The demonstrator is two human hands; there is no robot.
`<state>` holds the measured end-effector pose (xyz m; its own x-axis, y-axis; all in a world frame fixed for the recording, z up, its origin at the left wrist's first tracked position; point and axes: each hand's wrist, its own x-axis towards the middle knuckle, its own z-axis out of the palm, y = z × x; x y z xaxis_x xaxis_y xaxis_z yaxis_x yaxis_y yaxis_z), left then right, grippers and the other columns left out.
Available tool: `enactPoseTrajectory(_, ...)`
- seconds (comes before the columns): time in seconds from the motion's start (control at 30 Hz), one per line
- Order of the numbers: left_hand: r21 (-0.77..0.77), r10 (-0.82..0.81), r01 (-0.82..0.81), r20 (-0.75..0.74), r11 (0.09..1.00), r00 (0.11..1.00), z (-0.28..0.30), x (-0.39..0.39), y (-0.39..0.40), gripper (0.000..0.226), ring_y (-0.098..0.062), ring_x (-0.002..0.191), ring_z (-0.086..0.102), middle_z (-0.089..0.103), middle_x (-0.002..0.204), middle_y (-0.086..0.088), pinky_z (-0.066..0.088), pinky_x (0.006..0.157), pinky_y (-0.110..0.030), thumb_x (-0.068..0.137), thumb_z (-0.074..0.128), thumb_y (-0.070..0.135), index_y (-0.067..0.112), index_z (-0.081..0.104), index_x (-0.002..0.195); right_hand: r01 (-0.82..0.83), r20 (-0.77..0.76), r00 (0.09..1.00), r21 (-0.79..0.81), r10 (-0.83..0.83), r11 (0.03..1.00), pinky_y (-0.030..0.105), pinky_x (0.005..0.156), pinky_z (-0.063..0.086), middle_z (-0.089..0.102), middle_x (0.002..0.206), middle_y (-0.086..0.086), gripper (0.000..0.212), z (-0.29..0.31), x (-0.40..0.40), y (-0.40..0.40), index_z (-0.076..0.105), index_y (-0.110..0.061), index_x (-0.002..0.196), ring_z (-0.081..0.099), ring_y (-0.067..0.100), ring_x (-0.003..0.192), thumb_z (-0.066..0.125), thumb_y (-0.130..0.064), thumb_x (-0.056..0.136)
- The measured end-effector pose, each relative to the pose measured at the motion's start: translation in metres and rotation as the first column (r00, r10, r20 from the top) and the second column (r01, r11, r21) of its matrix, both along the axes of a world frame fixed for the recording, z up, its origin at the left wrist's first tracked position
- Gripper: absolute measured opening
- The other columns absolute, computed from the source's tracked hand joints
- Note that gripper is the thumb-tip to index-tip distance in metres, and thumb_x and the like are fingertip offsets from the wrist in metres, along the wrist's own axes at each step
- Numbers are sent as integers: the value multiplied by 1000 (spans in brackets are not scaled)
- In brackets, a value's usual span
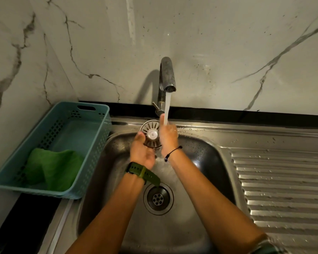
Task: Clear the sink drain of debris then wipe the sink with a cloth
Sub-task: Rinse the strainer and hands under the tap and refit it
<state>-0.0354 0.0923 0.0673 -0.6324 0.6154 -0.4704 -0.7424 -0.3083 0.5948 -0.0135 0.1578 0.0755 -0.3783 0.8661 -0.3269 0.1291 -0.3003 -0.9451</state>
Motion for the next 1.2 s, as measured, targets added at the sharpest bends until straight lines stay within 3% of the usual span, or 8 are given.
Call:
enactPoseTrajectory(0.17,-105,-227,237,104,966,968,-5,-15,6,52,-27,96,60,61,104,-18,49,72,-35,95,30,48,5,55,110,-465,277,885,586,375,663,22,62,43,62,73,7,22,-18,31,-12,65,-8,87,58,16,68,49,-22,95)
enactPoseTrajectory(0.3,-91,-364,389,210,917,907,-11,-22,7,79,-30,92,64,59,116,-23,52,76,-37,88,29,64,-5,51,118,-704,515,690,641,509,307,24,112,24,51,137,13,37,-30,56,-5,49,-8,131,45,24,130,44,-18,96)
enactPoseTrajectory(0.47,-33,-370,379,154,925,916,-20,-23,7,51,-29,85,61,63,91,-17,48,81,-38,91,33,49,6,61,91,-852,840,521,523,152,29,45,114,-20,28,154,1,70,-50,74,-5,26,-20,145,17,16,145,3,-57,90)
enactPoseTrajectory(0.67,-83,-435,434,8,897,901,-34,-6,13,46,-23,87,61,63,88,-10,49,81,-34,95,29,45,10,58,99,-809,785,578,515,223,283,48,113,-22,31,153,4,64,-45,56,-13,26,-18,145,8,13,146,8,-49,91)
enactPoseTrajectory(0.8,-150,-428,425,11,893,904,-35,-21,14,53,-22,72,68,70,76,-12,51,75,-35,95,29,44,2,61,99,-765,702,642,614,308,195,34,113,-23,42,146,4,68,-45,71,-16,39,-15,139,25,13,142,9,-51,90)
enactPoseTrajectory(0.9,-97,-366,368,42,925,930,-40,-21,12,53,-25,88,63,66,96,-15,50,81,-35,95,28,43,5,54,122,-835,824,550,549,136,49,48,112,-22,38,149,1,57,-45,83,3,35,-21,141,15,15,145,13,-48,96)
enactPoseTrajectory(1.03,-144,-397,389,-34,910,917,-43,-12,16,52,-22,86,65,68,93,-12,52,73,-33,95,28,44,10,67,94,-877,847,475,433,240,209,46,108,-29,12,158,2,62,-48,68,1,17,-19,147,-14,9,143,13,-51,95)
enactPoseTrajectory(1.2,-120,-392,389,-6,914,920,-38,-25,14,50,-29,91,62,63,105,-20,49,87,-40,95,29,42,5,57,114,-790,709,610,574,353,214,24,108,-30,25,154,2,74,-52,75,-19,25,-20,145,7,7,144,3,-61,88)
